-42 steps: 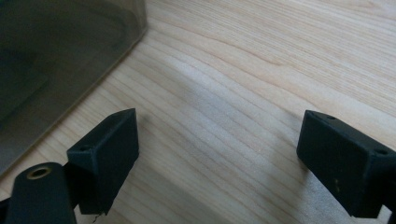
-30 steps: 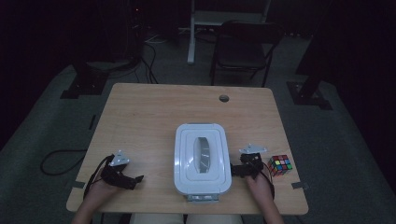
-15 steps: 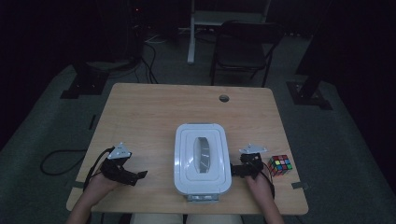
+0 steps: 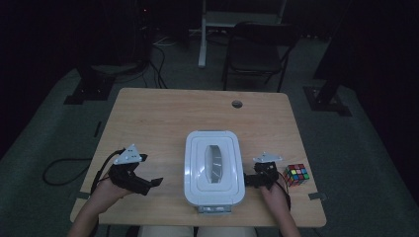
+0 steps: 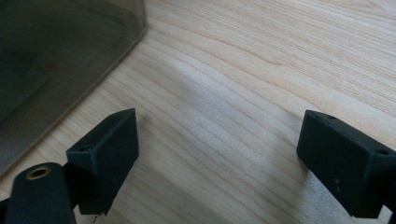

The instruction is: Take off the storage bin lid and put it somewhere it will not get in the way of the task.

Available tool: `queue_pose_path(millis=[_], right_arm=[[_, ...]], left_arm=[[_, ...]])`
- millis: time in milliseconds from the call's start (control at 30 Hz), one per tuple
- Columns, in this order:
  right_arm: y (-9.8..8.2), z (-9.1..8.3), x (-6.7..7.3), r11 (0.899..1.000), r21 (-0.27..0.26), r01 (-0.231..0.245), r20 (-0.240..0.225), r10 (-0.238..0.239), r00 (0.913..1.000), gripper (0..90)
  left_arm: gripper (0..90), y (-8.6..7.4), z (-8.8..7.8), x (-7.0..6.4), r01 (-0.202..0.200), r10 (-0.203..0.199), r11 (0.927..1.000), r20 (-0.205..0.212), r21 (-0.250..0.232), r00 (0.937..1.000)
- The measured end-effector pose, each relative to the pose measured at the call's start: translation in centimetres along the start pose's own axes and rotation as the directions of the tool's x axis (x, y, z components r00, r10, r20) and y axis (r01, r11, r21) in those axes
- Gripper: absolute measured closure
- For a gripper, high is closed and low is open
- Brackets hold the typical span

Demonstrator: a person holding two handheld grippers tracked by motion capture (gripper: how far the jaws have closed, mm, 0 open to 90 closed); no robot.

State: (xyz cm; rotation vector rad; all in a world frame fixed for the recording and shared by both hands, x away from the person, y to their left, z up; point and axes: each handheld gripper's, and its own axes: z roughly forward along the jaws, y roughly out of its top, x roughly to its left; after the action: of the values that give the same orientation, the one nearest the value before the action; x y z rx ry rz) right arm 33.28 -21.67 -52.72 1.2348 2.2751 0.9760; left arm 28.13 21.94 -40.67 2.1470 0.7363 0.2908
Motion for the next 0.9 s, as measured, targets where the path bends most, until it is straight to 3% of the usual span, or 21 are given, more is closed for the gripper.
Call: queue_pose_path(millis=[300, 633, 900], right_arm=[[0.0, 0.0, 0.0, 1.0, 0.001, 0.0, 0.0, 0.0, 1.0, 12.4], [0.0, 0.0, 0.0, 1.0, 0.001, -0.001, 0.0, 0.001, 1.0, 12.4], [0.0, 0.0, 0.0, 1.0, 0.001, -0.001, 0.0, 0.001, 1.0, 12.5]], left_arm=[[0.6, 2.4, -0.2, -1.7, -0.034, 0.038, 0.9978, 0.069, -0.057, 0.9969], [0.6, 4.0, 0.8, -3.0, -0.065, 0.072, 0.9958, 0.115, -0.064, 0.9908], [0.6, 4.9, 2.1, -4.1, -0.078, 0.089, 0.9944, 0.166, -0.072, 0.9821]])
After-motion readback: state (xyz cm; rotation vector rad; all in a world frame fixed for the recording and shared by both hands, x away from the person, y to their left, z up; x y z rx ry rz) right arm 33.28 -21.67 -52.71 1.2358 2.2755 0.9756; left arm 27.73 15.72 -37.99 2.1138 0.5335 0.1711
